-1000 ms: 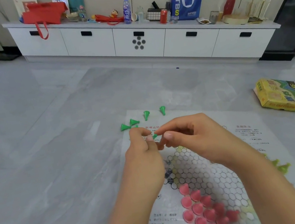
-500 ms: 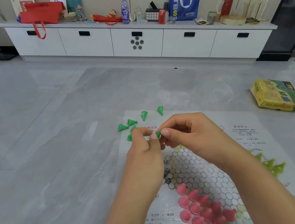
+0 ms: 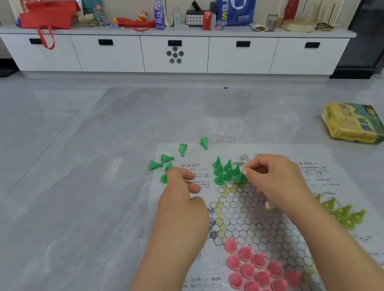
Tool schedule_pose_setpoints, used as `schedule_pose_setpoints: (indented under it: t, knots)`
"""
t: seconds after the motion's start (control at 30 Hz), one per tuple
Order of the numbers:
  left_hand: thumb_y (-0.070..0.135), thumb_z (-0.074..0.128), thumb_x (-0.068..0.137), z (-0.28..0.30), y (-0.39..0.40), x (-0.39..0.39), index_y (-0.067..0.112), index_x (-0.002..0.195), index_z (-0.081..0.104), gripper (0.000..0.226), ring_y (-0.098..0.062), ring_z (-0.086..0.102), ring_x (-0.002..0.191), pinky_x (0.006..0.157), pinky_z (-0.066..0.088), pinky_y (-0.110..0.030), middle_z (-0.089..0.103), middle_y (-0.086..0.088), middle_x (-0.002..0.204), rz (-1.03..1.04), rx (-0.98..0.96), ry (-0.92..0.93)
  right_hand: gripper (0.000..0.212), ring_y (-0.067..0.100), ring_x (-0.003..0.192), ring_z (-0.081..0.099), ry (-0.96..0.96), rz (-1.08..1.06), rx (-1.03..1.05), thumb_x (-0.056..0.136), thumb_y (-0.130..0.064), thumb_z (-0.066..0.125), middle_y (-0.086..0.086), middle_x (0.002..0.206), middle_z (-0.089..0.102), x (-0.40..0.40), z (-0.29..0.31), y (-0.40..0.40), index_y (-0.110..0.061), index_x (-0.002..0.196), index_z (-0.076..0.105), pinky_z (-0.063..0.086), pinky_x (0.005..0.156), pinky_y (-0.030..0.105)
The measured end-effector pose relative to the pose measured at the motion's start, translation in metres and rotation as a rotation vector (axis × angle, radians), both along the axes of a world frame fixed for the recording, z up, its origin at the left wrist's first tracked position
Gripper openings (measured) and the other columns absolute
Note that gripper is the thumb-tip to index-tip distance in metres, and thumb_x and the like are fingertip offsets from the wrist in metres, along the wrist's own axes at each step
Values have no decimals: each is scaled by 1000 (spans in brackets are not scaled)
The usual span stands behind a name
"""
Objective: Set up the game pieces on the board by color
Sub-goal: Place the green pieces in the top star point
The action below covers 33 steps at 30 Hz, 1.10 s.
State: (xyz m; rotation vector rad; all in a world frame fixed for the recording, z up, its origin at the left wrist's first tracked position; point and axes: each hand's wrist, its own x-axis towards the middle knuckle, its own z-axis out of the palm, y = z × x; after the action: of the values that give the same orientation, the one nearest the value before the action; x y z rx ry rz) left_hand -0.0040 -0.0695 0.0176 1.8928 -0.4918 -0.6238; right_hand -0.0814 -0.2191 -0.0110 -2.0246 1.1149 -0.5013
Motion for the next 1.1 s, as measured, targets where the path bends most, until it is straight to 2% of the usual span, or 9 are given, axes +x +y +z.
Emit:
schedule_pose_setpoints:
  t: [0.07, 0.17, 0.23, 0.43, 0.63, 0.77, 1.1]
  knots:
    - [-9, 28, 85, -1, 1, -1, 24, 101, 38, 38, -7, 38, 51, 33, 30, -8, 50, 8, 101, -20, 10, -15, 11, 9, 61, 55, 2, 3, -4, 87, -19, 59, -6, 75, 63, 0, -1, 0, -22, 80, 67, 51, 48, 28]
    - [-10, 28, 84, -1, 2, 0, 23, 99, 42, 38, -6, 38, 47, 33, 30, -9, 52, 8, 98, -14, 10, -14, 9, 8, 60, 52, 11, 15, -11, 86, -19, 60, -7, 75, 63, 1, -2, 1, -21, 81, 67, 56, 64, 37]
    - [-10, 29, 84, -1, 2, 0, 23, 98, 42, 37, -6, 38, 46, 33, 31, -10, 52, 8, 98, -7, 9, -6, 9, 7, 59, 51, 19, 23, -14, 87, -19, 60, -8, 77, 63, 2, -2, 1, -21, 82, 67, 56, 70, 39]
    - [-8, 30, 83, 0, 1, 0, 25, 91, 41, 36, -7, 40, 48, 32, 31, -9, 53, 7, 95, -2, -2, 4, 8, 6, 56, 49, 33, 27, -26, 87, -19, 60, -5, 81, 64, 2, -3, 1, -21, 83, 67, 56, 68, 37]
    - [-8, 31, 84, -1, 1, 1, 23, 96, 41, 35, -7, 38, 47, 32, 30, -10, 53, 6, 96, -1, 2, -2, 9, 8, 55, 50, 49, 31, -28, 87, -20, 59, -5, 80, 64, 2, -3, 1, -23, 82, 65, 57, 65, 40]
    - [-7, 31, 84, -1, 1, 0, 23, 97, 41, 34, -7, 38, 46, 32, 30, -9, 53, 6, 97, -1, 7, -3, 8, 8, 53, 50, 53, 35, -26, 88, -20, 59, -4, 82, 65, 2, -3, 1, -23, 83, 65, 56, 62, 36]
    - [-7, 32, 85, 0, 1, 0, 22, 99, 42, 34, -5, 38, 45, 32, 30, -10, 54, 7, 98, 0, 2, 2, 9, 8, 53, 49, 51, 44, -35, 88, -19, 59, -4, 81, 65, 2, -3, 1, -22, 83, 66, 56, 65, 38]
